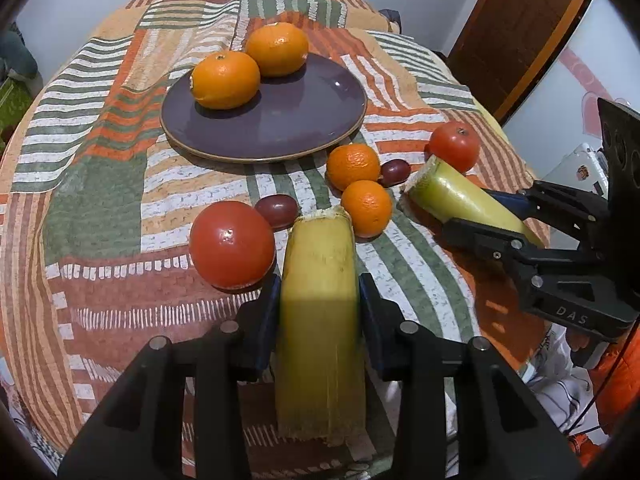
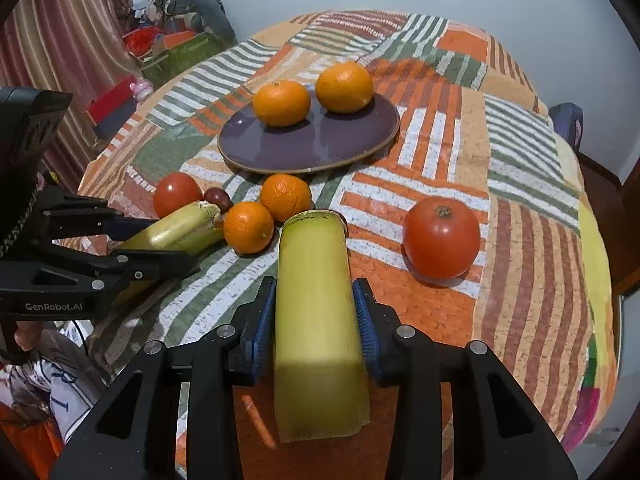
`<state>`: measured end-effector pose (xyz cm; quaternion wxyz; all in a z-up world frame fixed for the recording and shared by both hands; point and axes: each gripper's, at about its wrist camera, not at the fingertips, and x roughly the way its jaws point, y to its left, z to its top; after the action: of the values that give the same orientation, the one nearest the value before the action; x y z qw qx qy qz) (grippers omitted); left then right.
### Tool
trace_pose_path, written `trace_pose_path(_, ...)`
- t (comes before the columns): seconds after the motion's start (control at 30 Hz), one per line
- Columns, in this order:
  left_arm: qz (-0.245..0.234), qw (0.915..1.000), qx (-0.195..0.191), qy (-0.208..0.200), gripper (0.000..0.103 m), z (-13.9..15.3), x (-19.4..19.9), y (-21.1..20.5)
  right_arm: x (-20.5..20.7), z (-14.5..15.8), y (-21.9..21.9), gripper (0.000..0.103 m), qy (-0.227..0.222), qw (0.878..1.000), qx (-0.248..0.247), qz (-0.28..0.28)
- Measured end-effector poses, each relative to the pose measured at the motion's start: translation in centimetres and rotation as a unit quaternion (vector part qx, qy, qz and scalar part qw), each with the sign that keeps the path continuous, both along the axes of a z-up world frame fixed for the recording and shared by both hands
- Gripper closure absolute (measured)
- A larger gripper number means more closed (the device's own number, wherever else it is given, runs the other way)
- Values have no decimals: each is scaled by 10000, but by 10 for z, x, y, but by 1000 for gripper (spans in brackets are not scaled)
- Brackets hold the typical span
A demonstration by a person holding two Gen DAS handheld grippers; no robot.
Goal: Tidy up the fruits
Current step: 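Lift and carry the corn cob with the left tool while the right tool carries the squash to the plate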
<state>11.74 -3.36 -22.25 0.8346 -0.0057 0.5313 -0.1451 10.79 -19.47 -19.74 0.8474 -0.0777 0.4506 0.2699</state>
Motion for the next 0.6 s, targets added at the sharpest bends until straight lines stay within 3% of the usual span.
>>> trace_pose_path(0.33,133,9986,-161,-484,65,40,-2,11,8,33,0,68,-444,9985,280,-166)
trace_pose_path(0.6,213,9956,-169,-902,65,70,19,19,21,55,5,68,-799,9956,389,-290)
